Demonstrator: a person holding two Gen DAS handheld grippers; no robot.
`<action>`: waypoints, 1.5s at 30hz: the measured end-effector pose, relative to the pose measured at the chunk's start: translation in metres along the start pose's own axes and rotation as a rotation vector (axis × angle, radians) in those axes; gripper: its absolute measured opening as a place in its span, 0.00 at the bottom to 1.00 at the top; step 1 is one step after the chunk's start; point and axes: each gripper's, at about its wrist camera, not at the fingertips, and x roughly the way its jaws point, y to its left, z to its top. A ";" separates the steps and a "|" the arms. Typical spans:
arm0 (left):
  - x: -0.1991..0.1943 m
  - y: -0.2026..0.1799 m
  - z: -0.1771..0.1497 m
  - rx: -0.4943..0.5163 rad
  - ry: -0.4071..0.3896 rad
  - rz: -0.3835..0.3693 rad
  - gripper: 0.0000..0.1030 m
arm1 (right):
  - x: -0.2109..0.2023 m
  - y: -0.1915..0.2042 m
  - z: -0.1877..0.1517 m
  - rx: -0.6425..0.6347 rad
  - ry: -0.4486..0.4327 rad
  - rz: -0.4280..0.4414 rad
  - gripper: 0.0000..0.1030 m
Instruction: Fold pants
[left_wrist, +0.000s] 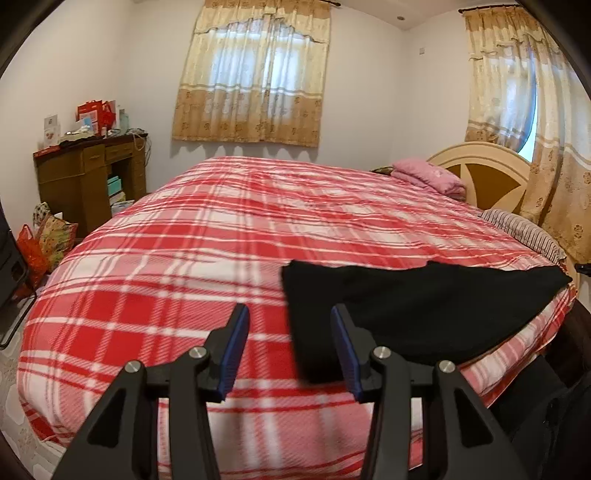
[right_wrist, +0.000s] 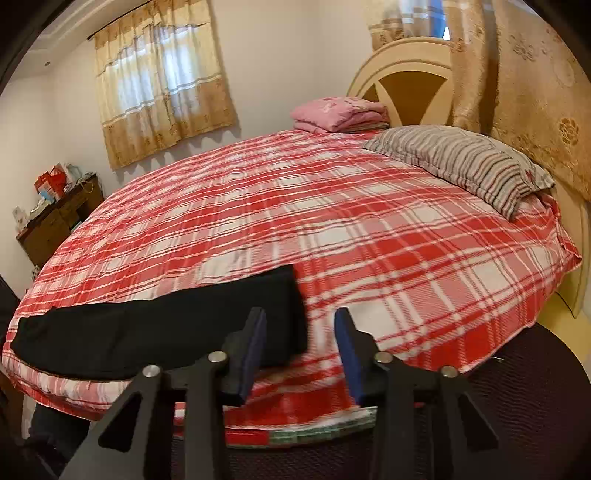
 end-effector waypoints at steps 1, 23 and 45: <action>0.000 -0.003 0.001 0.001 -0.001 -0.001 0.47 | 0.002 0.002 0.001 -0.002 0.007 -0.013 0.41; 0.041 -0.018 0.002 -0.033 0.080 0.019 0.55 | 0.106 -0.017 0.039 0.275 0.306 0.088 0.09; 0.040 -0.022 -0.006 -0.047 0.097 0.011 0.55 | 0.078 -0.023 0.040 0.214 0.131 -0.119 0.37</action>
